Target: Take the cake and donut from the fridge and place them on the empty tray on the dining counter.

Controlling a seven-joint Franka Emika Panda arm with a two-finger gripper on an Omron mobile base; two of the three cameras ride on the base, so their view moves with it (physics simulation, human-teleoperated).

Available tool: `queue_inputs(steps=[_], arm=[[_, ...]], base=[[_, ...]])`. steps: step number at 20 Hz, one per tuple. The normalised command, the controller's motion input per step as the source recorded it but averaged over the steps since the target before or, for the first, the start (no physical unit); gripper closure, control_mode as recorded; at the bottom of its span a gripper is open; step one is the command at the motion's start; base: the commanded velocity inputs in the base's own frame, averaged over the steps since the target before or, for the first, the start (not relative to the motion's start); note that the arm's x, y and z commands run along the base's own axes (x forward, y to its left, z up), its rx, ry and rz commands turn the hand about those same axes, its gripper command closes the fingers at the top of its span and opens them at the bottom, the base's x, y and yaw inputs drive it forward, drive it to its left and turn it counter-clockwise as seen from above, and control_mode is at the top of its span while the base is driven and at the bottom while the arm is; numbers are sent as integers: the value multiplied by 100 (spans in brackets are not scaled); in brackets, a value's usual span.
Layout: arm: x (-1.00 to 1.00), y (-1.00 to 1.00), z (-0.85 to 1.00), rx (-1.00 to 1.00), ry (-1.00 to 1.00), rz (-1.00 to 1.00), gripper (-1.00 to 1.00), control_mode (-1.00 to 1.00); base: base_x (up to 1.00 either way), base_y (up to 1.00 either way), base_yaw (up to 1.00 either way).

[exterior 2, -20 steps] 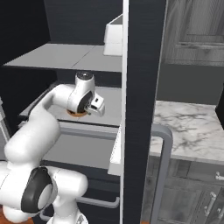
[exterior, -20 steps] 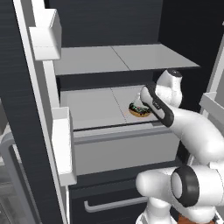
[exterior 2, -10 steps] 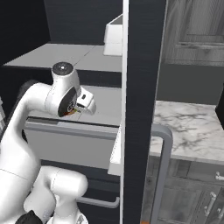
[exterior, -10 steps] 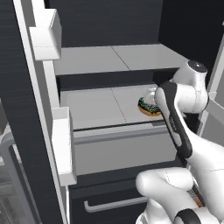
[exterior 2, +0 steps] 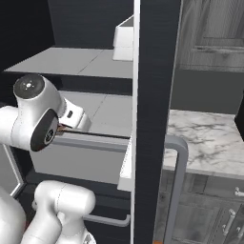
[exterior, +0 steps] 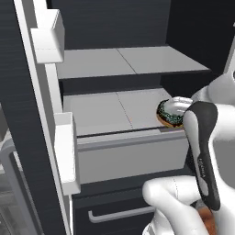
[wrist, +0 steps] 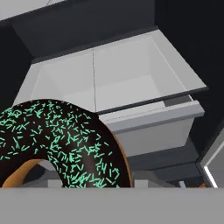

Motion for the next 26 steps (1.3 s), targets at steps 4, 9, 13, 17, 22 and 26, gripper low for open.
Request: queue_inputs(steps=[4, 9, 13, 17, 22, 26], arm=[[-50, 0, 38, 0, -1, 0, 100, 100], [0, 0, 0, 0, 0, 0, 100, 100], [0, 0, 0, 0, 0, 0, 100, 100], [0, 0, 0, 0, 0, 0, 100, 100], [0, 0, 0, 0, 0, 0, 100, 100], [0, 0, 0, 0, 0, 0, 100, 100]], base=[[-50, 0, 0], [-100, 0, 0], [-100, 17, 0], [-100, 36, 0], [-100, 22, 0], [-100, 1, 0]])
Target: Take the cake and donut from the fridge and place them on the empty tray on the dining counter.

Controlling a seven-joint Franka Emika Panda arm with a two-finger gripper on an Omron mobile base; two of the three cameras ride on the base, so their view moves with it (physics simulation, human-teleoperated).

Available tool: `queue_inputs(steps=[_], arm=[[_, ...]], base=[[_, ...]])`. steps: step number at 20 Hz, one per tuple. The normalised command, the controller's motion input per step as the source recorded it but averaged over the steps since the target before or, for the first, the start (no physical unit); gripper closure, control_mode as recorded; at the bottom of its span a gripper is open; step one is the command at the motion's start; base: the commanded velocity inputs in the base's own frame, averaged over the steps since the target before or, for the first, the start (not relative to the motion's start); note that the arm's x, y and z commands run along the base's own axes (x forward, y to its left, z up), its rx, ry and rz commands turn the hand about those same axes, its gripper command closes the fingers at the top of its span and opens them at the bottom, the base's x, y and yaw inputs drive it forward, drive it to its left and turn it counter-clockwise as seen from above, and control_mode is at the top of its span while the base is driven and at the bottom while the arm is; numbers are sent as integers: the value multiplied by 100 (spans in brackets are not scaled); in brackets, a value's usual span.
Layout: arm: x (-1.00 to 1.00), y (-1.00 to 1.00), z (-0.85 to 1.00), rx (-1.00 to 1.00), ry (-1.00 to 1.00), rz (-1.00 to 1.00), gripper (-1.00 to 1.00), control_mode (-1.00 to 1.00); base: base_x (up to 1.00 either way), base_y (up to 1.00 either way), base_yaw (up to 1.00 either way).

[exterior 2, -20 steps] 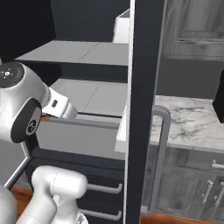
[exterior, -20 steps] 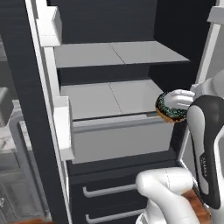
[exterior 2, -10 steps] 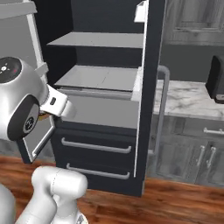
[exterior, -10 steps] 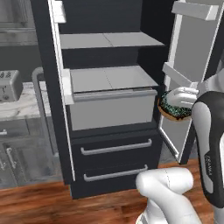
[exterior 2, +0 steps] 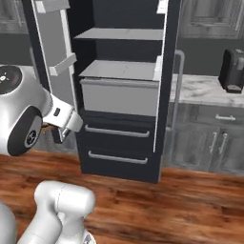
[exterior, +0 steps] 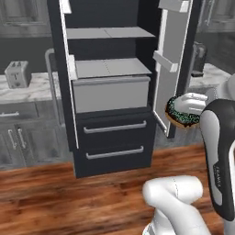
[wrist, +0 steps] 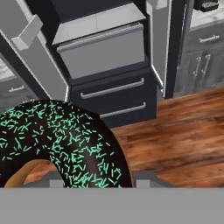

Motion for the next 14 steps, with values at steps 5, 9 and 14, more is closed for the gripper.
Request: queue_inputs(steps=[5, 9, 14], arm=[[0, 0, 0, 0, 0, 0, 100, 100], [0, 0, 0, 0, 0, 0, 100, 100], [0, 0, 0, 0, 0, 0, 100, 100]], base=[[-100, 52, 0], [-100, 71, 0], [-100, 71, -47]])
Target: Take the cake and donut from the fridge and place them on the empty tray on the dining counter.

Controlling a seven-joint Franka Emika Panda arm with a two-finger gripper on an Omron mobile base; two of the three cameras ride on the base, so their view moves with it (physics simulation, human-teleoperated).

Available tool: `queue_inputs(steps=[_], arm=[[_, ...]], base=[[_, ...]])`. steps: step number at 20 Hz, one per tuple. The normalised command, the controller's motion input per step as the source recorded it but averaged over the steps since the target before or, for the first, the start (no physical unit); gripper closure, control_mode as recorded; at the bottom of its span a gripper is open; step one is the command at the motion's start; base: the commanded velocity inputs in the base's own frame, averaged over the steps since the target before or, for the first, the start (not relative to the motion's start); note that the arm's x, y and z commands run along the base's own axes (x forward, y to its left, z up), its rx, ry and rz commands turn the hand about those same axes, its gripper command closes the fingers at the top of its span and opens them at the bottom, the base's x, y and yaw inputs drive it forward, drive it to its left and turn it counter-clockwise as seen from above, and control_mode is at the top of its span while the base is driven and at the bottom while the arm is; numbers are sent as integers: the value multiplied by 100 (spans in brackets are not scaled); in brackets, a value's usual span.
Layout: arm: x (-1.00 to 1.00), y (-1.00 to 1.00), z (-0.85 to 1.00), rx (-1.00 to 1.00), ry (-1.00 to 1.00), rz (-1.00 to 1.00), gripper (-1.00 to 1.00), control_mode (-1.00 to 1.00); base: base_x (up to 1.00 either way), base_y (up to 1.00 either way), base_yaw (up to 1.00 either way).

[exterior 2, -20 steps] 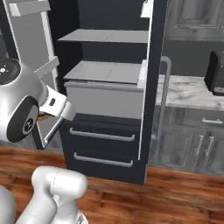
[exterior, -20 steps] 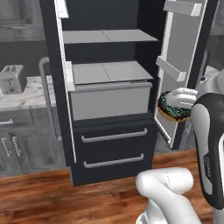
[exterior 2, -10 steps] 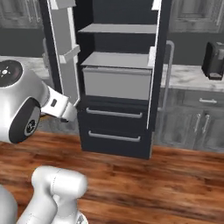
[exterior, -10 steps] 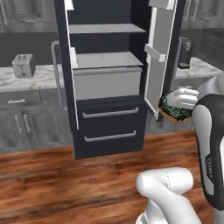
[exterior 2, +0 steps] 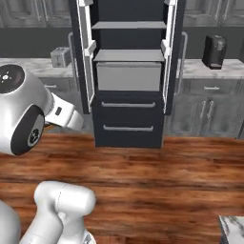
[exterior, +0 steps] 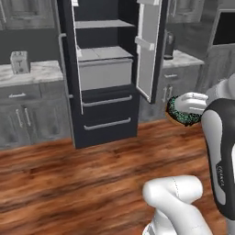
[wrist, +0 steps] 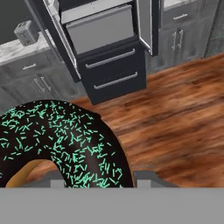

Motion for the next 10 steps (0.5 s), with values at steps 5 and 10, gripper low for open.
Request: queue_inputs(steps=[5, 10], arm=[[0, 0, 0, 0, 0, 0, 100, 100], [0, 0, 0, 0, 0, 0, 100, 100]], base=[[-100, 68, -53], [-100, 35, -50]])
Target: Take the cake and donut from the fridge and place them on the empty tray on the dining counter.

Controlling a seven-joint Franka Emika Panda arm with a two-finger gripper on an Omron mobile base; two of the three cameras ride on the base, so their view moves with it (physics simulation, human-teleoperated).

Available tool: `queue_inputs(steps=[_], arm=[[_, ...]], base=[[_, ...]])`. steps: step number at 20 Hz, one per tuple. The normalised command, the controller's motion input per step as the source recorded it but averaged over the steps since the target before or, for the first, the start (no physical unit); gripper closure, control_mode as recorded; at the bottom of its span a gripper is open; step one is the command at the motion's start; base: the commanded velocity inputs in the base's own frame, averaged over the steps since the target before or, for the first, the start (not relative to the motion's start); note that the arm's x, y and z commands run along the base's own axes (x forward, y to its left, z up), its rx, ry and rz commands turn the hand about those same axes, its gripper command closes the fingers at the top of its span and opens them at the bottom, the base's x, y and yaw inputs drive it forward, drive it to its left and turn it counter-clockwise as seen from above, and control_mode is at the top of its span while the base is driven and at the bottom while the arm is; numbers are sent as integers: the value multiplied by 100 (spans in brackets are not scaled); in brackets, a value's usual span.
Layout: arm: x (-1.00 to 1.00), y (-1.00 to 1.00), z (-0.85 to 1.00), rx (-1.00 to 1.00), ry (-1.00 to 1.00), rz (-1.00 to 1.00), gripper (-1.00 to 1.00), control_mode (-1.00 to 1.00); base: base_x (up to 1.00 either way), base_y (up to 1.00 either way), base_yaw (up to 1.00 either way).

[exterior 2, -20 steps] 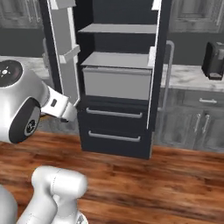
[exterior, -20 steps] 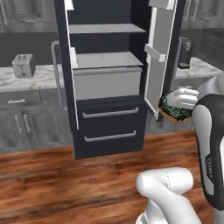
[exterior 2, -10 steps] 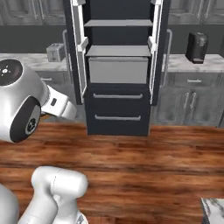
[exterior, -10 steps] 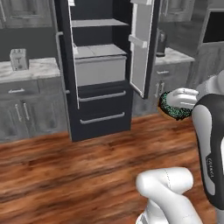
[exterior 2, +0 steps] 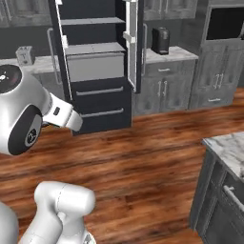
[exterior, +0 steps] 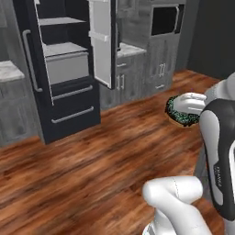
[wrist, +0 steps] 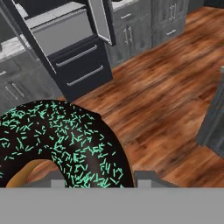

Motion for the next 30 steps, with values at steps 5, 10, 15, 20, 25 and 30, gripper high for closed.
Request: queue_inputs(steps=[5, 10, 15, 20, 25, 30], arm=[[0, 0, 0, 0, 0, 0, 100, 100], [0, 0, 0, 0, 0, 0, 100, 100], [0, 0, 0, 0, 0, 0, 100, 100], [0, 0, 0, 0, 0, 0, 100, 100], [0, 0, 0, 0, 0, 0, 100, 100], [0, 0, 0, 0, 0, 0, 100, 100]], base=[[-100, -30, -53], [-58, -95, -40], [-55, -100, -16], [-85, -100, -26], [-27, -67, -65], [0, -37, -89]])
